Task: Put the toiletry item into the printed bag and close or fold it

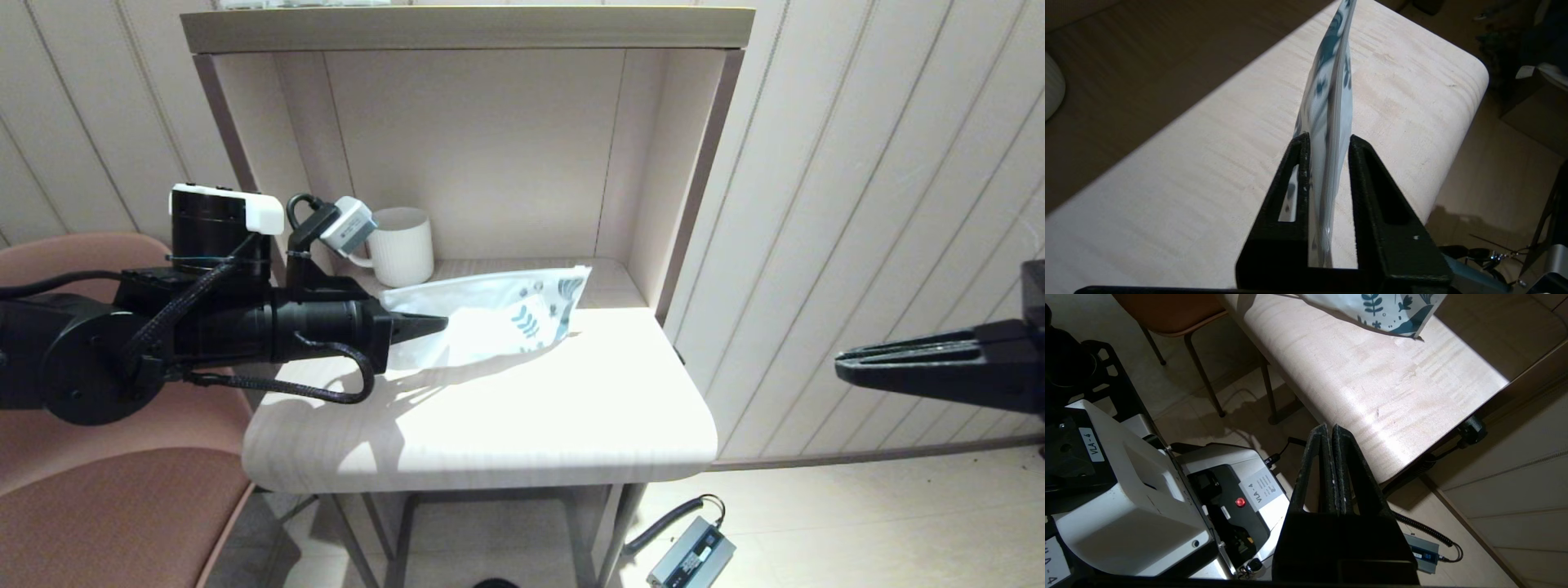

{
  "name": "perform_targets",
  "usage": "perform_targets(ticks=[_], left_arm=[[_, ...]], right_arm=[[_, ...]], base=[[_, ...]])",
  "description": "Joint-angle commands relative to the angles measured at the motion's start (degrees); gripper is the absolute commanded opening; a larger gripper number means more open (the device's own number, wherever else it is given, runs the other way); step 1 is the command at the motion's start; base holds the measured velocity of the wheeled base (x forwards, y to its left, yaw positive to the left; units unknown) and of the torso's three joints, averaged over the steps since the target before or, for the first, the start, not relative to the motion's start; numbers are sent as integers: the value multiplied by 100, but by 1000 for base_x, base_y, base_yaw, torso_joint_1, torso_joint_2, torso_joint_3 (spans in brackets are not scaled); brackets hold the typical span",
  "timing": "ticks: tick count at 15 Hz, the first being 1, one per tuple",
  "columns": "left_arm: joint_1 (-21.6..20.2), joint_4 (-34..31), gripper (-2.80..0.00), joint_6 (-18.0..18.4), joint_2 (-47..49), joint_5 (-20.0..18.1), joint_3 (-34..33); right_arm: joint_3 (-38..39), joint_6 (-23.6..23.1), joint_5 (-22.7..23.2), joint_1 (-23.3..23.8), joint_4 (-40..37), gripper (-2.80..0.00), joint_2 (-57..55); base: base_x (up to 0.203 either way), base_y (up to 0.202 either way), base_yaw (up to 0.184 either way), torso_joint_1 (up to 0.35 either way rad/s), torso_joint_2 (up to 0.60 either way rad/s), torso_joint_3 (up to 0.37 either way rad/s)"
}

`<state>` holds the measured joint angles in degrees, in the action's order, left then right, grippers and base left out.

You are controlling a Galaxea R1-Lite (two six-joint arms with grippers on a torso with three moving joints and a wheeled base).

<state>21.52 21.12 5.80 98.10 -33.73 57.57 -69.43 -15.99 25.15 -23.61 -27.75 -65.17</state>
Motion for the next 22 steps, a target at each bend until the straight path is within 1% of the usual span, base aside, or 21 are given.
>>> perform_targets(ticks=[1, 5, 7, 12, 14, 16, 17, 18, 20, 21, 22], left_arm=[[2, 33, 0, 17, -32, -20, -56], [2, 33, 0, 35, -86, -15, -66], [-29, 63, 0, 13, -310, -7, -64], [-637, 71, 0, -7, -1129, -15, -31], [-723, 30, 0, -11, -1518, -8, -64], [-732, -137, 0, -90, -2135, 5, -273], [-734, -329, -280, -143, -2515, 27, -372], [-735, -680, -280, -175, -2973, 48, -442], [-773, -1868, -280, -203, -3975, 163, -446], [-798, -2637, -280, -210, -4518, 347, -383], [-816, -3358, -280, -213, -5010, 645, -313]], right_arm=[[36, -18, 16, -5, -12, -280, 23], [147, -27, 25, -12, 21, -280, 40], [194, -33, 25, -12, 32, -280, 65], [245, -27, 43, -47, 32, -280, 75], [236, -2, 43, -47, 32, -280, 110], [247, 33, 7, -2, 12, -280, 345], [235, 122, -8, 43, -8, -280, 489], [216, 271, -31, 83, -28, -280, 641], [180, 375, -144, 153, -254, -280, 993], [144, 407, -364, 291, -516, -280, 1183], [159, 461, -603, 460, -704, -280, 1400]], base=[[0, 0, 0, 0, 0, 0], [0, 0, 0, 0, 0, 0], [0, 0, 0, 0, 0, 0], [0, 0, 0, 0, 0, 0], [0, 0, 0, 0, 0, 0], [0, 0, 0, 0, 0, 0], [0, 0, 0, 0, 0, 0], [0, 0, 0, 0, 0, 0], [0, 0, 0, 0, 0, 0], [0, 0, 0, 0, 0, 0], [0, 0, 0, 0, 0, 0]])
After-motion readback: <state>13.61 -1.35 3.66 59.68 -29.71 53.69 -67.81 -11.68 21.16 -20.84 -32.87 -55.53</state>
